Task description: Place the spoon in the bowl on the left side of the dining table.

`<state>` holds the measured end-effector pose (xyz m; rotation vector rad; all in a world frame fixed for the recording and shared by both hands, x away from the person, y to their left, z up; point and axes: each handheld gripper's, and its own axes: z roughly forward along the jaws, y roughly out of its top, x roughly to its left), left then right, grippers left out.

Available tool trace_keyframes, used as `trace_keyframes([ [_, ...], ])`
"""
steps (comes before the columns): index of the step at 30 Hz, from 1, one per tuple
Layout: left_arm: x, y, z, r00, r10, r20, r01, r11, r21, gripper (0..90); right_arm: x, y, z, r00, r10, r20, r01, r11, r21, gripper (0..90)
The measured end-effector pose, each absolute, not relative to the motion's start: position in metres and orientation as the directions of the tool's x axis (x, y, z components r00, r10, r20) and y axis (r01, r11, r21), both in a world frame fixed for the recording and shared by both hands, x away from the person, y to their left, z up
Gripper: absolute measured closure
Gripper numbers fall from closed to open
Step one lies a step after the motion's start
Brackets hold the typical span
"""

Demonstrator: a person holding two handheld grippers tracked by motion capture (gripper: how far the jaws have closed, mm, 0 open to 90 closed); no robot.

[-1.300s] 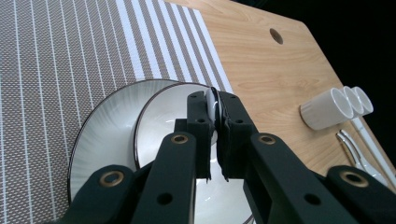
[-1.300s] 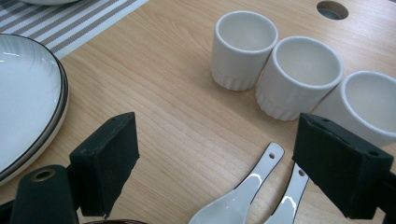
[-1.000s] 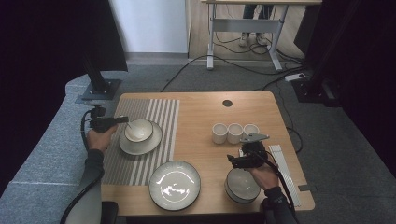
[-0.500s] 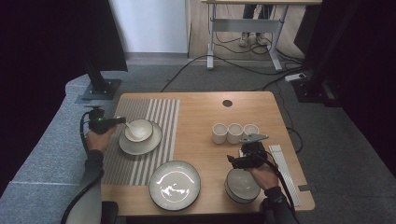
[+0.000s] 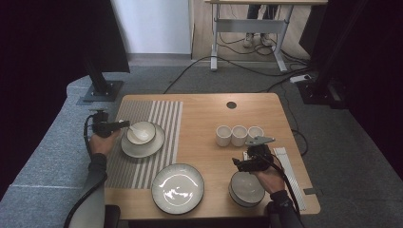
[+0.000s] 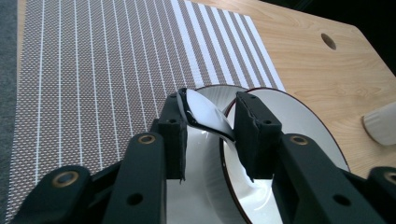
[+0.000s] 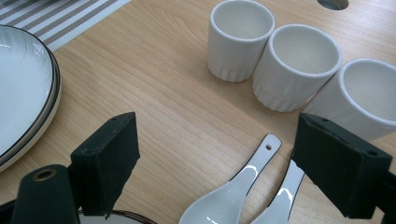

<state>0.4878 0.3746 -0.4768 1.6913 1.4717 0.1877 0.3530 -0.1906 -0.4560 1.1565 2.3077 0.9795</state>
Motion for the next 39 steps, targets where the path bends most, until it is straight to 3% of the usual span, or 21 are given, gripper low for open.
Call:
trace_keyframes([
  [10, 0.485, 0.375, -0.476, 0.297, 0.88, -0.371, 0.717, 0.051, 0.695, 52.5, 0.353, -0.191, -0.457, -0.592, 0.805, -0.022, 0.543, 0.419, 0.727, 14.5],
  [27, 0.453, 0.357, -0.442, 0.411, 0.897, -0.163, 0.588, -0.124, 0.8, 14.8, 0.353, -0.192, -0.458, -0.593, 0.805, -0.026, 0.538, 0.419, 0.731, 13.7],
  [34, 0.428, 0.34, -0.433, 0.47, 0.877, -0.096, 0.548, -0.205, 0.811, 4.8, 0.352, -0.2, -0.457, -0.568, 0.823, -0.011, 0.541, 0.384, 0.748, 13.3],
  [39, 0.412, 0.331, -0.438, 0.506, 0.859, -0.08, 0.539, -0.243, 0.807, 4.0, 0.349, -0.212, -0.46, -0.539, 0.842, 0.002, 0.547, 0.349, 0.761, 13.0],
])
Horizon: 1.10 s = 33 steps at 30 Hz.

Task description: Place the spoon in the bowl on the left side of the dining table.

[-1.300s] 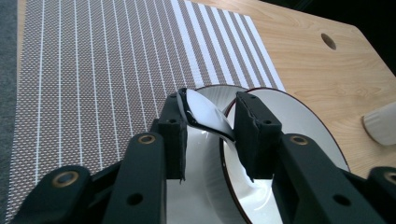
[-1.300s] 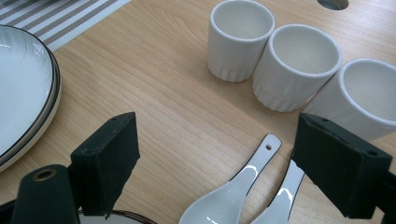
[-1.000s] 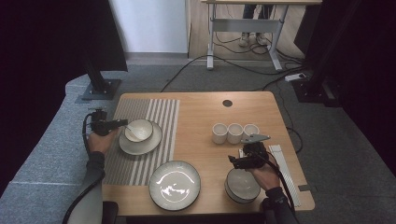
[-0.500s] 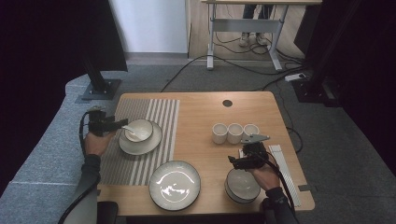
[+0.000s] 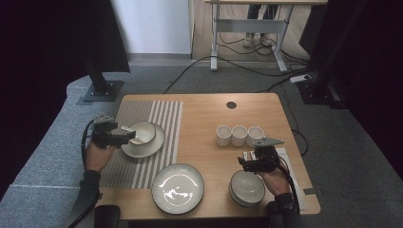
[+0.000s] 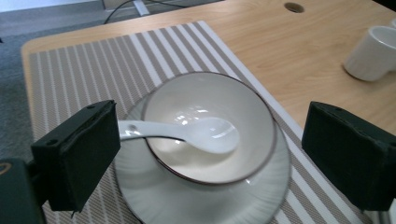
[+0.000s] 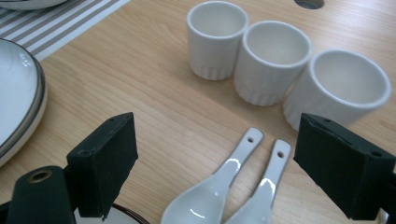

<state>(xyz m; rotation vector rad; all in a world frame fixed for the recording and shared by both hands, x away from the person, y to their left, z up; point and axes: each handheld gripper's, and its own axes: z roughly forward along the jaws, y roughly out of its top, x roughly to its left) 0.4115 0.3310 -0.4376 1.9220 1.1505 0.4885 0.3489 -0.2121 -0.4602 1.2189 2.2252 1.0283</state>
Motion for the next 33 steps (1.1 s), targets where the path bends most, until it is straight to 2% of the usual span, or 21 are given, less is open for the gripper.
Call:
trace_keyframes([
  [9, 0.379, 0.314, -0.453, 0.533, 0.844, -0.063, 0.514, -0.264, 0.816, 0.1, 0.342, -0.235, -0.471, -0.479, 0.878, 0.0, 0.56, 0.306, 0.77, 13.0],
  [17, 0.351, 0.301, -0.481, 0.542, 0.835, -0.097, 0.502, -0.229, 0.834, 0.0, 0.336, -0.253, -0.487, -0.417, 0.909, -0.002, 0.575, 0.266, 0.774, 13.1],
  [28, 0.331, 0.288, -0.507, 0.547, 0.836, -0.054, 0.518, -0.287, 0.806, 0.0, 0.33, -0.266, -0.516, -0.365, 0.931, -0.017, 0.608, 0.252, 0.753, 13.0],
  [33, 0.326, 0.288, -0.516, 0.541, 0.839, -0.054, 0.536, -0.295, 0.791, 0.6, 0.328, -0.271, -0.522, -0.36, 0.933, 0.03, 0.605, 0.209, 0.769, 12.8],
])
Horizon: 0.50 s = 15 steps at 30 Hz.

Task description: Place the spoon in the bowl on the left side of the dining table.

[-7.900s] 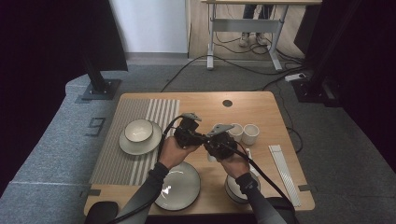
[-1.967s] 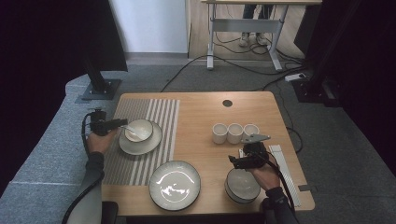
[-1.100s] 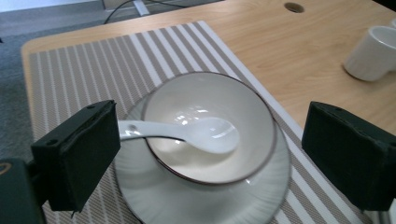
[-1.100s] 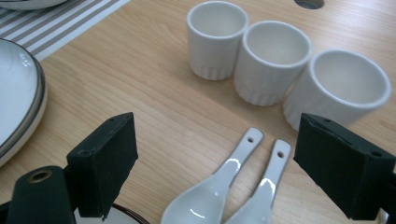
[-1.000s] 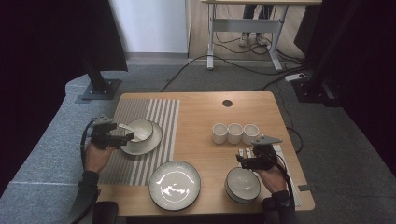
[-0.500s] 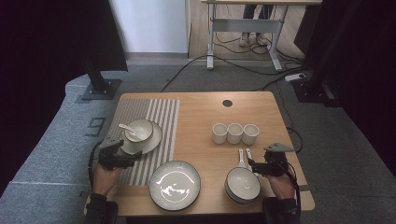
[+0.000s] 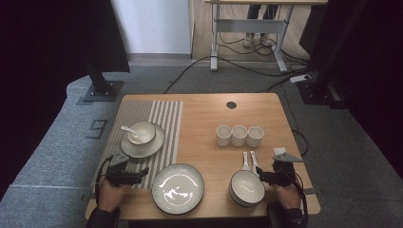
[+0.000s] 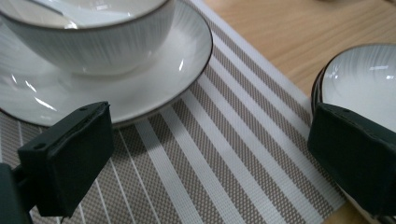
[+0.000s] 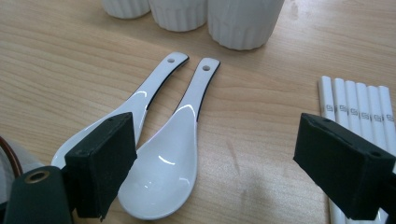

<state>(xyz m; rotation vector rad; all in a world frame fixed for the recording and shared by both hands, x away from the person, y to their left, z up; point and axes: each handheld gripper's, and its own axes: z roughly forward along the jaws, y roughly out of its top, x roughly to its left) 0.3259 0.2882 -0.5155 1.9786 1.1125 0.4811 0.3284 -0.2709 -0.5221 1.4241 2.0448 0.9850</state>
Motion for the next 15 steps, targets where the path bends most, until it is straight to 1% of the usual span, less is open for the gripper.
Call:
trace_keyframes([
  [6, 0.324, 0.288, -0.522, 0.534, 0.844, -0.052, 0.552, -0.302, 0.777, 0.9, 0.328, -0.278, -0.527, -0.318, 0.948, 0.011, 0.608, 0.195, 0.77, 13.5],
  [15, 0.323, 0.288, -0.522, 0.527, 0.849, -0.03, 0.549, -0.313, 0.775, 1.2, 0.329, -0.278, -0.535, -0.325, 0.946, -0.012, 0.626, 0.225, 0.747, 13.5],
])
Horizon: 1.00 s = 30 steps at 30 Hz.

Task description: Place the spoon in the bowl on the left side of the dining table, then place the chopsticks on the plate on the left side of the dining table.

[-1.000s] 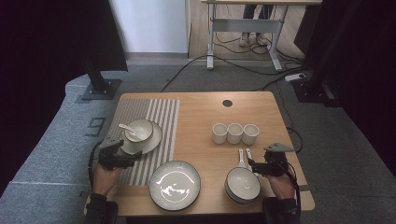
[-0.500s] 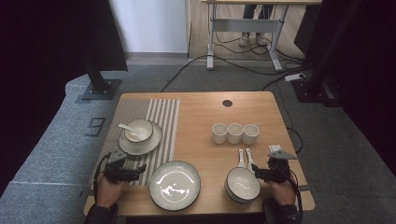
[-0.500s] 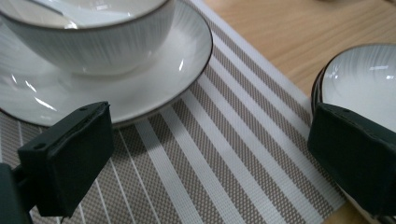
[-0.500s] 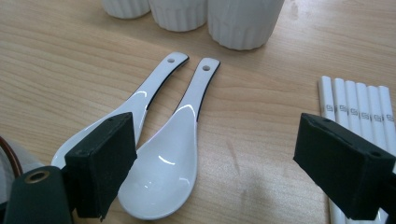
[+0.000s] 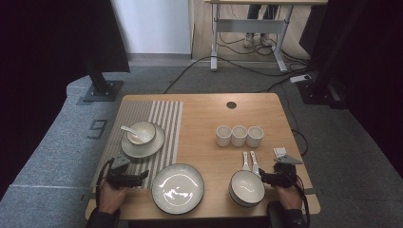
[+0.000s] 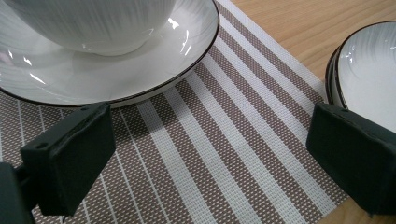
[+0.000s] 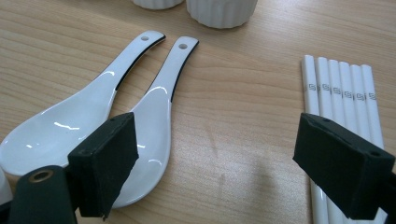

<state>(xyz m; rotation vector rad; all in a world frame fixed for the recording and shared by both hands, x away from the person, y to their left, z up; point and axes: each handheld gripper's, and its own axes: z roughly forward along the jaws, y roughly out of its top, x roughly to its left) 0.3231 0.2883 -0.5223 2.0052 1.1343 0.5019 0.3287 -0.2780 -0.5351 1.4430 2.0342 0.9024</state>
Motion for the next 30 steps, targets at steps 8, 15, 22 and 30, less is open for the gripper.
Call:
trace_keyframes([
  [8, 0.322, 0.289, -0.522, 0.525, 0.851, -0.018, 0.538, -0.316, 0.781, 1.2, 0.328, -0.279, -0.533, -0.321, 0.947, -0.005, 0.627, 0.216, 0.749, 13.5],
  [15, 0.322, 0.288, -0.522, 0.531, 0.847, -0.014, 0.538, -0.324, 0.778, 1.2, 0.328, -0.279, -0.528, -0.323, 0.946, 0.008, 0.632, 0.209, 0.747, 13.7],
  [22, 0.323, 0.287, -0.524, 0.537, 0.844, -0.016, 0.541, -0.33, 0.774, 1.3, 0.332, -0.29, -0.521, -0.327, 0.944, 0.038, 0.676, 0.205, 0.708, 15.0],
  [30, 0.323, 0.285, -0.525, 0.547, 0.837, -0.01, 0.541, -0.345, 0.767, 1.8, 0.338, -0.305, -0.509, -0.306, 0.952, 0.021, 0.703, 0.211, 0.679, 44.2],
])
